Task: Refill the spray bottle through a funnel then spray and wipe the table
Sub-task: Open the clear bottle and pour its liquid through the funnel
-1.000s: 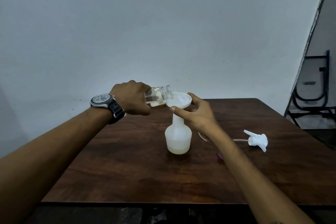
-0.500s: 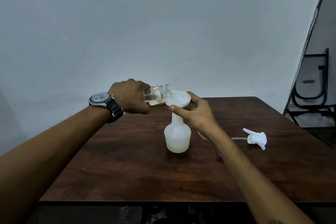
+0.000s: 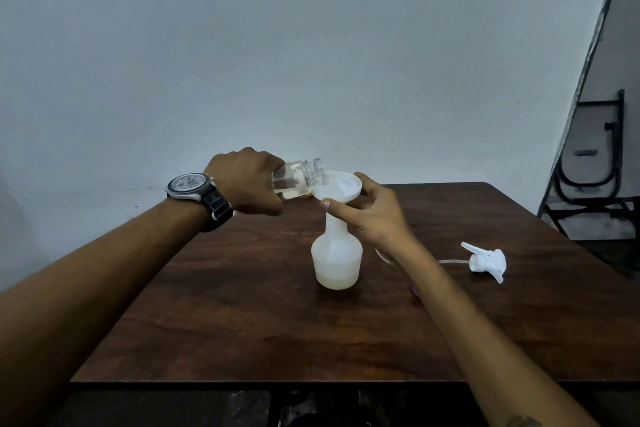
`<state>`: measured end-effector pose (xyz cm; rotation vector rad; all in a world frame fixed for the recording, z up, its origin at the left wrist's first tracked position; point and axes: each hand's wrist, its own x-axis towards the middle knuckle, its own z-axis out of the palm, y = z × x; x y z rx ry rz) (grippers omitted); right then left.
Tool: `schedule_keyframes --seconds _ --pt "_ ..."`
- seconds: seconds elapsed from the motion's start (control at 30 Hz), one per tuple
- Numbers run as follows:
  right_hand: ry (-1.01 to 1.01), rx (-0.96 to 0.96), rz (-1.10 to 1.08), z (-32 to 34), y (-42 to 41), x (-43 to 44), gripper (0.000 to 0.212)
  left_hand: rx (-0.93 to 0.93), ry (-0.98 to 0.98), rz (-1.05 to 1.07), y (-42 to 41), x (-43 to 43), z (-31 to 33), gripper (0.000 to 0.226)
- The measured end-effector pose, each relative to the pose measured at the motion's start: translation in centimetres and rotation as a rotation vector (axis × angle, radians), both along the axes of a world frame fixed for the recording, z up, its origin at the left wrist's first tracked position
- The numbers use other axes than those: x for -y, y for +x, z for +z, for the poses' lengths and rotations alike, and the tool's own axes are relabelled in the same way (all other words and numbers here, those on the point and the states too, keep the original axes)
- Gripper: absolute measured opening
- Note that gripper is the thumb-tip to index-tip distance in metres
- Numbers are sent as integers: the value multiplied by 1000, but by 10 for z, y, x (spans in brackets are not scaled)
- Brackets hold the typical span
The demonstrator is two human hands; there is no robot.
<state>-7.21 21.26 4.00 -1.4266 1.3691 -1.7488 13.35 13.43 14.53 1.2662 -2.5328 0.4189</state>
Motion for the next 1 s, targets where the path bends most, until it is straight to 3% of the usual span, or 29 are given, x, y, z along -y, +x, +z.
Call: schedule_keyframes --seconds 0.23,1.0 --pt "21 8 -9 -1 -1 3 67 6 1 1 0 0 1 39" --pt "25 -10 -22 -2 -2 4 61 10 -12 -11 0 -1 2 37"
